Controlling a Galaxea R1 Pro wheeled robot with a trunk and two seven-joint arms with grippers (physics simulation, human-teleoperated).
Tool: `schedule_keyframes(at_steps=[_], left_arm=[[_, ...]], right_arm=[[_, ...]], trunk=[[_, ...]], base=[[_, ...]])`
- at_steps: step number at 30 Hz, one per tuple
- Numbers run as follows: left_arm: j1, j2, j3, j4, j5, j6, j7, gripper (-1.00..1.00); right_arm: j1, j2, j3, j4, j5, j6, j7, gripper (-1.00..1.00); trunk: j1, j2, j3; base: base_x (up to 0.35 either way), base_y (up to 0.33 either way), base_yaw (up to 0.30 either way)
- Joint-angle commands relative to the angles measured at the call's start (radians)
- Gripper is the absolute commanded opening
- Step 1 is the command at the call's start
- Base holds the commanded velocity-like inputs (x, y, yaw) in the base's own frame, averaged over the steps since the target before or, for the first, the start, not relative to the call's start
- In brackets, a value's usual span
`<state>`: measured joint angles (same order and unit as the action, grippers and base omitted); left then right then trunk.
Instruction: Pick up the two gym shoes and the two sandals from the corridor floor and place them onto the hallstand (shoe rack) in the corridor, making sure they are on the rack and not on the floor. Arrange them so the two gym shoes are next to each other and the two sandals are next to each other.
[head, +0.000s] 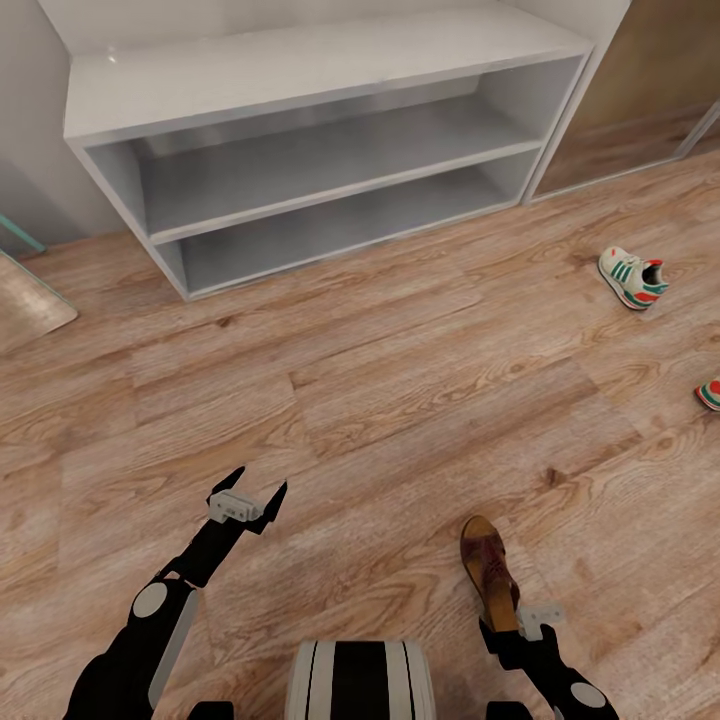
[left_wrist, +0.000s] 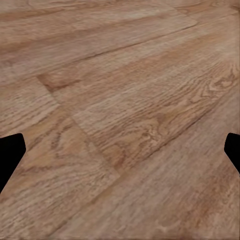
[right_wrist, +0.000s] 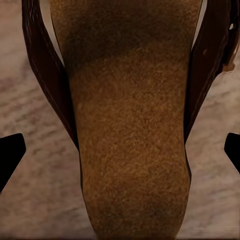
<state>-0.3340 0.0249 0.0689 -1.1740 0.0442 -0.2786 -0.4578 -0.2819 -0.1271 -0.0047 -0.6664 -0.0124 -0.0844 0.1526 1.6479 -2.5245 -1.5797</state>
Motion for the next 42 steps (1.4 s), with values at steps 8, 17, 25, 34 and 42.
schedule_keyframes(at_steps=[8, 17, 25, 34, 42], left_arm=[[0.000, 0.000, 0.002, 0.000, 0.005, -0.001, -0.007, 1.00], [0.000, 0.001, 0.002, 0.000, 0.005, -0.001, -0.008, 1.00], [0.000, 0.001, 0.002, 0.000, 0.005, -0.001, -0.008, 1.00], [0.000, 0.001, 0.002, 0.000, 0.006, -0.001, -0.008, 1.00], [0.000, 0.001, 0.002, 0.000, 0.006, -0.001, -0.009, 1.00]], right_arm=[[0.000, 0.000, -0.001, -0.003, -0.001, -0.003, 0.004, 1.00], [0.000, 0.000, -0.001, -0.003, -0.001, -0.003, 0.004, 1.00], [0.000, 0.000, -0.001, -0.003, -0.001, -0.003, 0.004, 1.00], [0.000, 0.000, -0.001, -0.003, -0.002, -0.003, 0.004, 1.00], [0.000, 0.000, -0.002, -0.004, -0.003, -0.004, 0.002, 1.00]], trunk=[[0.003, -0.002, -0.024], [0.003, -0.002, -0.028], [0.003, -0.002, -0.028], [0.003, -0.002, -0.034], [0.003, -0.002, -0.036]], base=[[0.000, 0.000, 0.000], [0.000, 0.000, 0.000], [0.000, 0.000, 0.000], [0.000, 0.000, 0.000], [0.000, 0.000, 0.000]])
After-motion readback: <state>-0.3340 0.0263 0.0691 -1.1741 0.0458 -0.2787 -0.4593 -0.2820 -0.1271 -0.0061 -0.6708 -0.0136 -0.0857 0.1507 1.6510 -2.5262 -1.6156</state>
